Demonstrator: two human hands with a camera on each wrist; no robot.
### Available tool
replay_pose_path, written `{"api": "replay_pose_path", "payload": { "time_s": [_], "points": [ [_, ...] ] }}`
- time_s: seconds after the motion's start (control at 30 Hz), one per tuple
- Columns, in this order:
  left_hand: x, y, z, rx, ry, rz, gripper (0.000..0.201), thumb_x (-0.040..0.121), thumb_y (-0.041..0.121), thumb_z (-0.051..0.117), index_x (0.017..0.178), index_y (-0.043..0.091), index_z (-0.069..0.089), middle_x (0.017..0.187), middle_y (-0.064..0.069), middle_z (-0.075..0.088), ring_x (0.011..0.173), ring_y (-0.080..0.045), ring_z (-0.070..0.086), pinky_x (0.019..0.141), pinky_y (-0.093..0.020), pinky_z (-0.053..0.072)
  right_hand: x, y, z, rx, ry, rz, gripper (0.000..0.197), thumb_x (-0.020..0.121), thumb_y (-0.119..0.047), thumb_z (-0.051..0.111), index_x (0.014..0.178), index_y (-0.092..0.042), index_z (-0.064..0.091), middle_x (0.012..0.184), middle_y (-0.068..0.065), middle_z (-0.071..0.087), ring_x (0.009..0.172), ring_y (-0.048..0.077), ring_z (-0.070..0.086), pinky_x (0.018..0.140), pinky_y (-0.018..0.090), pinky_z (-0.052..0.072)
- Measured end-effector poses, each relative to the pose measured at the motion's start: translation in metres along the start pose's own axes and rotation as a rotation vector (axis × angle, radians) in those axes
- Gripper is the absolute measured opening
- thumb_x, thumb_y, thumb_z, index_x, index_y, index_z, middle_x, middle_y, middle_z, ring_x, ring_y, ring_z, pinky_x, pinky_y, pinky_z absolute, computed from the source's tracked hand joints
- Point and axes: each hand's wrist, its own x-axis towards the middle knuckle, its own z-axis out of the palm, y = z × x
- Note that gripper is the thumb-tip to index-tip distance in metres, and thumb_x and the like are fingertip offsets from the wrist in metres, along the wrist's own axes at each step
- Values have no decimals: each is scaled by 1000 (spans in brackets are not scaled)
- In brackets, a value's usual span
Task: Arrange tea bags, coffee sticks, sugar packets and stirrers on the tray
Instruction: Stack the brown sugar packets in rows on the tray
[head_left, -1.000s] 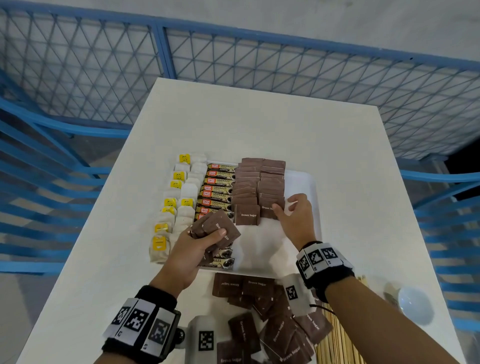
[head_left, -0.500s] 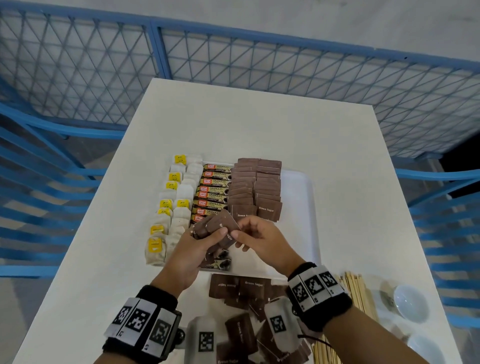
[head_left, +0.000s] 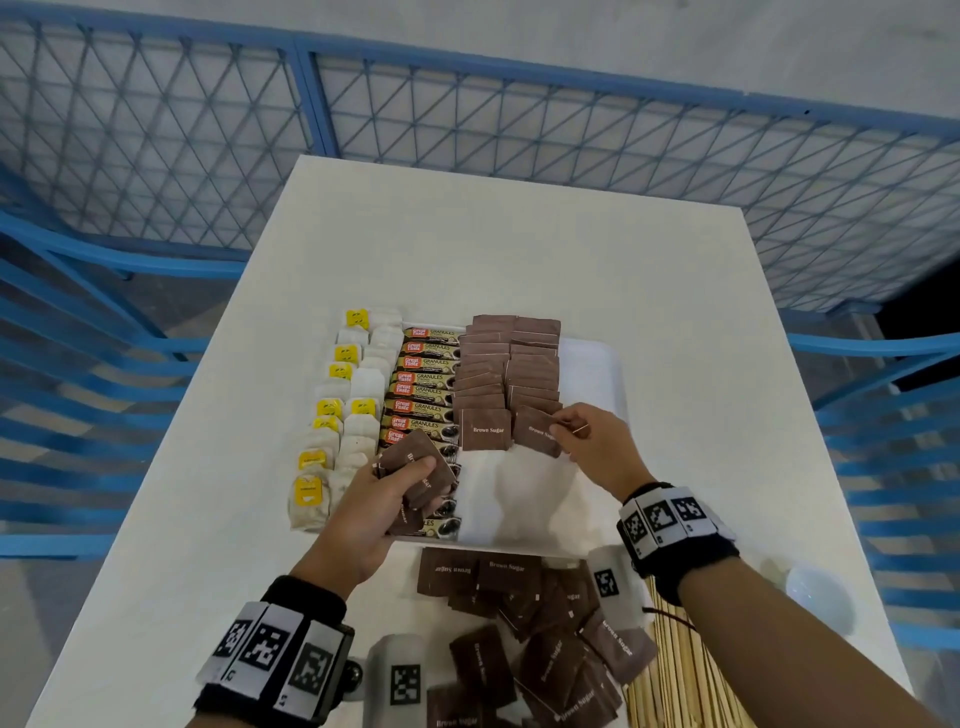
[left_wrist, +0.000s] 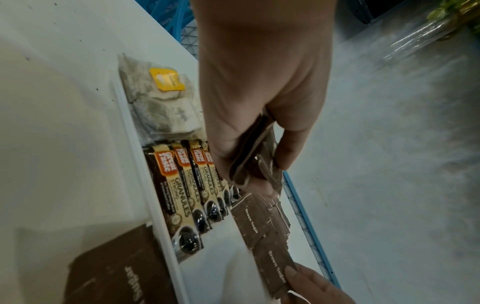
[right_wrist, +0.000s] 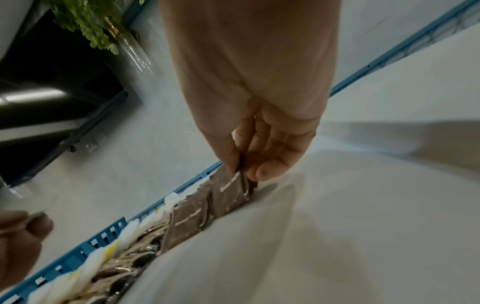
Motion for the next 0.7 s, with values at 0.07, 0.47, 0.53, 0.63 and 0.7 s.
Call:
{"api": "replay_pose_path", "payload": {
  "time_s": [0.07, 0.47, 0.53, 0.63, 0.7],
  "points": [
    [-1, 0, 1, 9, -1, -6, 11, 89, 2, 57, 97, 5, 63, 80, -15, 68, 56, -15, 67, 48, -21, 53, 5, 1, 1, -45, 25, -15, 12, 88, -15, 61, 99, -12, 64, 88, -3, 62, 73, 13, 57, 61, 9, 42],
    [-2, 2, -1, 8, 10, -26, 14, 89, -3, 53, 98, 3, 62, 76, -16, 69, 58, -19, 68, 51, -24, 55, 12, -7, 15, -134, 32, -124, 31, 77, -11, 71, 103, -10, 54, 94, 2, 47, 81, 17, 50, 74, 21, 37],
    [-3, 3, 0, 18, -7, -15, 16, 89, -5, 51, 94, 4, 63, 83, -19, 68, 66, -22, 68, 57, -27, 57, 12, -7, 16, -153, 44, -139, 35, 77, -13, 71, 107, -8, 52, 96, 1, 43, 83, 16, 48, 76, 22, 39],
    [-5, 4, 3, 61, -46, 15, 18, 89, -7, 50, 91, 5, 64, 85, -20, 65, 72, -28, 61, 62, -29, 53, 10, -4, 17, -205, 71, -154, 44, 78, -17, 70, 115, -9, 48, 106, 4, 43, 95, 18, 49, 85, 29, 45],
    [-6, 3, 6, 89, -79, 35, 20, 88, -8, 50, 90, 6, 64, 84, -19, 63, 68, -28, 57, 58, -27, 51, 7, -4, 18, -242, 130, -181, 50, 78, -22, 71, 121, -10, 48, 114, 9, 45, 105, 23, 47, 86, 28, 42]
  ]
}}
